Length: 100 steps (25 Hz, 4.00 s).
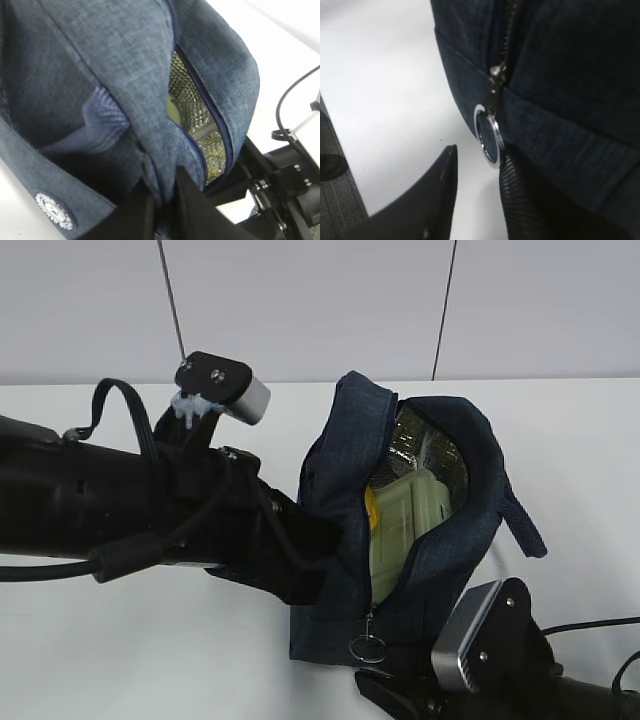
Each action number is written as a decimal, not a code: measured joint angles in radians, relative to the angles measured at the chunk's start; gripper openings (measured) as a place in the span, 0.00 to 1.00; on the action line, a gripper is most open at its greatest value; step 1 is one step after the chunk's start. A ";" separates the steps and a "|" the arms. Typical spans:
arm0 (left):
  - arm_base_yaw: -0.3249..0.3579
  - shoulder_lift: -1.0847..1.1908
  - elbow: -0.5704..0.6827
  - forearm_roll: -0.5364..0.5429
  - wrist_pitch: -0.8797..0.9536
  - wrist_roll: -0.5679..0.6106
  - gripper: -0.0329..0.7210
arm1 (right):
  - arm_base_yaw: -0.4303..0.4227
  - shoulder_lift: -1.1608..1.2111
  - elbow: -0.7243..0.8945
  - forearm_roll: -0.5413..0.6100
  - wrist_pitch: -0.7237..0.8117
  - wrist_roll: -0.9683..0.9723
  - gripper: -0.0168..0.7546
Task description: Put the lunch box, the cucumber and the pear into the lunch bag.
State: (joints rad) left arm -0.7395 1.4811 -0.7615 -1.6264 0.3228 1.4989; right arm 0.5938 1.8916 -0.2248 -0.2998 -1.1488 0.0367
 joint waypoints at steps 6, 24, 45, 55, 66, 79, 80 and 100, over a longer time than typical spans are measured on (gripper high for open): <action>0.000 0.000 0.000 0.000 0.000 0.000 0.05 | 0.000 0.000 -0.003 0.000 0.000 0.000 0.33; 0.000 0.000 0.000 0.001 -0.009 0.000 0.05 | 0.000 0.002 -0.005 0.025 0.000 0.063 0.27; 0.000 0.000 0.000 0.003 -0.034 0.000 0.05 | 0.000 0.002 -0.013 0.026 0.000 0.070 0.27; 0.000 0.000 0.000 0.006 -0.035 0.000 0.05 | 0.000 0.002 -0.030 0.015 -0.002 0.089 0.26; 0.000 0.000 0.000 0.031 -0.055 0.000 0.05 | 0.000 0.002 -0.032 -0.069 -0.002 0.105 0.02; 0.000 0.000 0.000 0.031 -0.075 0.000 0.05 | 0.000 -0.126 -0.014 -0.143 0.001 0.189 0.02; 0.000 0.000 0.000 0.031 -0.078 0.000 0.05 | 0.000 -0.133 -0.014 -0.148 0.001 0.195 0.02; -0.002 0.000 0.000 0.034 -0.060 0.002 0.05 | 0.000 -0.385 -0.003 -0.105 0.045 0.228 0.02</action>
State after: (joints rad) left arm -0.7413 1.4811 -0.7615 -1.5921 0.2623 1.5012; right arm 0.5938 1.5070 -0.2281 -0.4051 -1.1040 0.2642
